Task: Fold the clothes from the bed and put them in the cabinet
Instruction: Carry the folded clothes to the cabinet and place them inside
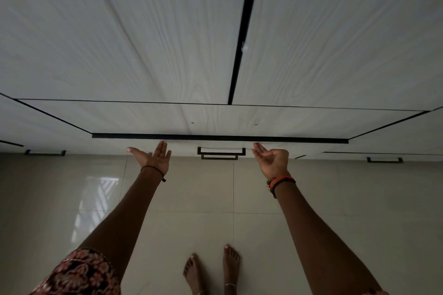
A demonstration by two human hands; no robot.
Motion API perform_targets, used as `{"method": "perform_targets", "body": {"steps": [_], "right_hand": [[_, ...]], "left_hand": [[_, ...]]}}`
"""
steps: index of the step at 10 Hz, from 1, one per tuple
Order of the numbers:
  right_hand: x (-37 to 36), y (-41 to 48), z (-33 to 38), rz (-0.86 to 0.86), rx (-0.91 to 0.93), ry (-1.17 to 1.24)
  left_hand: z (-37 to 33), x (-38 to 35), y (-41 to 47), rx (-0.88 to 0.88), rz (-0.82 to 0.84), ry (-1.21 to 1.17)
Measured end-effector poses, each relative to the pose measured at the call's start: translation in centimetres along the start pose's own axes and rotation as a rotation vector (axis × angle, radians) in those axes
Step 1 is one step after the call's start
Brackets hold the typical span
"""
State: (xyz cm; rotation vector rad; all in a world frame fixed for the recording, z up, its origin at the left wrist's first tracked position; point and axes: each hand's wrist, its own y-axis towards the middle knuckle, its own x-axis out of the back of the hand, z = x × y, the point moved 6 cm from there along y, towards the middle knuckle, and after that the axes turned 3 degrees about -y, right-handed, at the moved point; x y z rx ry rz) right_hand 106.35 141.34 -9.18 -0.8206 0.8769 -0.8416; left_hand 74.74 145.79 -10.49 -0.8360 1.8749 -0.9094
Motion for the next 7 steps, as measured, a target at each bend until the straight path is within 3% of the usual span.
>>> {"method": "perform_targets", "body": {"steps": [4,6,7], "right_hand": [[-0.6,0.7,-0.4,0.002,0.056,-0.010],[-0.5,0.9,-1.7,0.038,0.069,-0.143],[-0.4,-0.2,-1.9,0.093,0.083,-0.270]], "left_hand": [[-0.4,-0.5,1.0,-0.022,0.016,0.095],[0.1,-0.3,-0.2,-0.061,0.084,0.280],[-0.1,0.3,-1.6,-0.137,0.102,0.514]]}}
